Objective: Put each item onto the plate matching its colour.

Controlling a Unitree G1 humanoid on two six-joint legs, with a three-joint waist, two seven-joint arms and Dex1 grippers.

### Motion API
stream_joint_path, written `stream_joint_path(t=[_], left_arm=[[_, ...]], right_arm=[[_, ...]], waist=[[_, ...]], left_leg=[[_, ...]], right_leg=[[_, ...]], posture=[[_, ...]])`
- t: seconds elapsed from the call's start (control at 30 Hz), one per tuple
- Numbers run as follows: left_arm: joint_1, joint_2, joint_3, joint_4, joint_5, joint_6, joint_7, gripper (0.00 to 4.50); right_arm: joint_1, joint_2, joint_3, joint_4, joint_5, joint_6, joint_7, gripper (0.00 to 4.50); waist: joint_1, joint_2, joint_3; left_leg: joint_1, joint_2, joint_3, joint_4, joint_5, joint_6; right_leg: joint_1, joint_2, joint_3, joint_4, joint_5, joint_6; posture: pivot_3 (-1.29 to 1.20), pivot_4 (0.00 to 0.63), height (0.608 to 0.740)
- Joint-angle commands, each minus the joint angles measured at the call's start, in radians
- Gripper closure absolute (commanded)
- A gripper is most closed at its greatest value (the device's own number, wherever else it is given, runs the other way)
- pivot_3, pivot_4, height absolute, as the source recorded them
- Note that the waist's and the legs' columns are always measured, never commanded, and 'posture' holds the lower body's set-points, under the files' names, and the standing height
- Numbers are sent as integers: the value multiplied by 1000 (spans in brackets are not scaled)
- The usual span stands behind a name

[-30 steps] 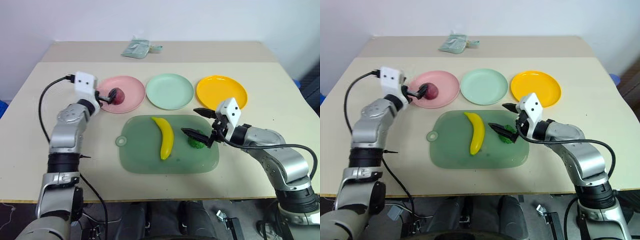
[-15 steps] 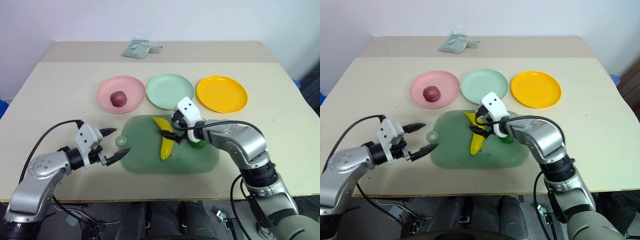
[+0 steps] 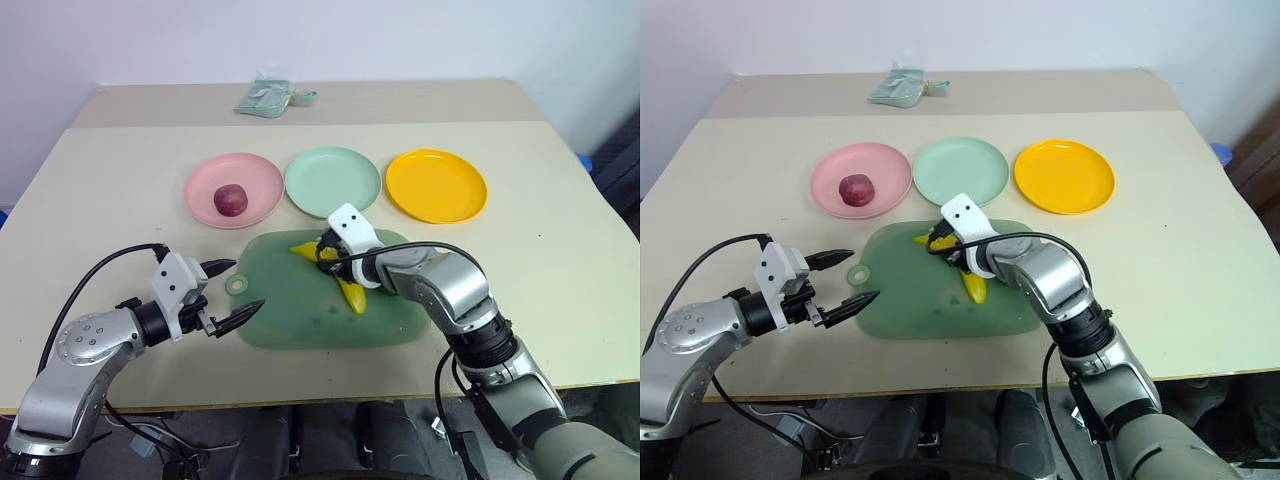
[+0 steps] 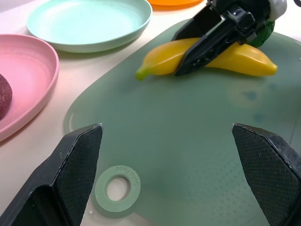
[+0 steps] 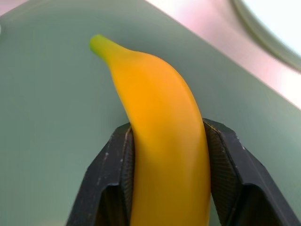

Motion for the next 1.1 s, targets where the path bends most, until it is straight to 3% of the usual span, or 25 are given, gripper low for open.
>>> stream_joint_path(t=[0.03, 0.23, 0.47, 0.6, 0.77, 0.97, 1.1], left_arm=[[-2, 4, 10, -25, -8, -7, -1, 0], [-12, -1, 3, -29, -10, -2, 4, 0], [-39, -40, -42, -60, -30, 21, 19, 0], [-62, -58, -77, -65, -27, 26, 29, 0], [-94, -81, -119, -77, -28, 39, 42, 0], [-99, -88, -132, -86, -29, 47, 58, 0], [-95, -84, -131, -86, -32, 48, 60, 0]], right_arm=[[-53, 32, -24, -50, -1, -67, 17, 2798], [-138, 96, -152, -65, 30, -85, 6, 2798], [-307, -81, -379, 481, -151, -360, -194, 2798], [-362, -123, -406, 764, -180, -489, -170, 2798], [-408, -132, -432, 963, -174, -612, -105, 2798], [-399, -141, -416, 883, -192, -708, -76, 43], [-305, -177, -386, 648, -148, -722, 97, 14]], waist=[[0, 0, 0], [1, 0, 0], [7, -1, 0], [-12, 1, 0], [-35, 3, 2], [-24, 4, 2], [-19, 4, 2]], left_leg=[[0, 0, 0, 0, 0, 0], [0, 0, 0, 0, 0, 0], [0, -2, -2, 0, 0, 0], [1, -2, 2, -7, 1, -1], [1, 2, 5, -10, 3, -3], [1, 1, 4, -9, 3, -3], [1, 1, 3, -9, 3, -3]], right_leg=[[0, 0, 0, 0, 0, 0], [0, 0, 0, 0, 0, 0], [0, 0, 0, -2, 0, 0], [0, 0, 1, -2, 0, 0], [-2, 2, 1, -2, 0, 0], [-1, 1, 1, -2, 0, 0], [-1, 1, 1, -2, 0, 0]], posture=[[0, 150, 740], [0, 150, 740], [0, 150, 740], [0, 150, 740], [0, 150, 740], [0, 150, 740], [0, 150, 740]])
